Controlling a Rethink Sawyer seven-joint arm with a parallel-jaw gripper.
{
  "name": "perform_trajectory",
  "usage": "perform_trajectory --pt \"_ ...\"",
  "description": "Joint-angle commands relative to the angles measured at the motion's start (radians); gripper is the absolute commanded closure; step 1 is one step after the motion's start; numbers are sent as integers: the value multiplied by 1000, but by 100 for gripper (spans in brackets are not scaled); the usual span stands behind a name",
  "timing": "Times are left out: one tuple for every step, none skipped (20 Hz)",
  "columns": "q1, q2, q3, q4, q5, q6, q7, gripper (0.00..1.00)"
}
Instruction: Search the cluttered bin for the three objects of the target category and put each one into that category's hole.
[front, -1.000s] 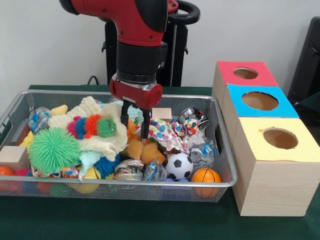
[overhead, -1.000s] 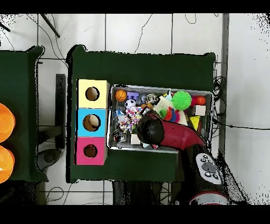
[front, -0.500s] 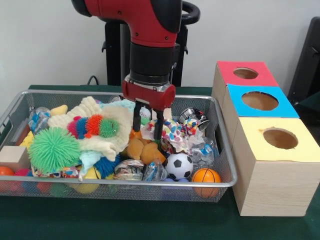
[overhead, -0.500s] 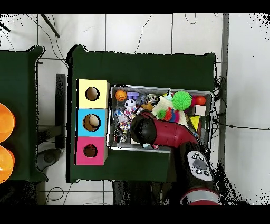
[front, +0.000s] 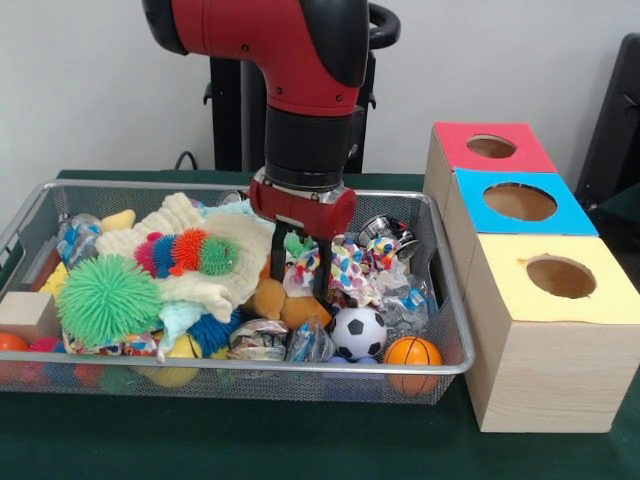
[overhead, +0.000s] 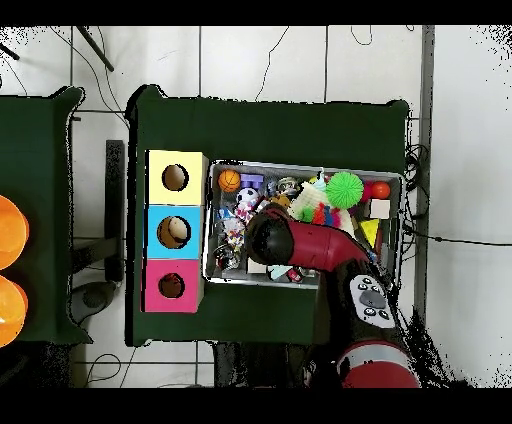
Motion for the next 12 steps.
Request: perform_trajectory --pt "-2 72 61 -73 -9 -11 53 0" --pt "-3 74 63 -76 -8 -10 53 0" --pt "-3 71 64 -70 -8 -12 56 0" --pt "-2 68 64 -65 -7 -14 58 0" --pt "1 63 63 -61 -5 -12 61 0" --pt "6 55 62 -51 -3 -11 67 0" --pt "13 40 58 -43 2 3 71 0" --pt "19 27 54 -35 6 15 74 0" --pt "20 29 53 -36 7 16 75 0" --pt "20 32 52 -38 7 16 76 0" --pt "15 44 57 -44 6 9 74 0" --pt "8 57 62 -50 3 -2 70 0"
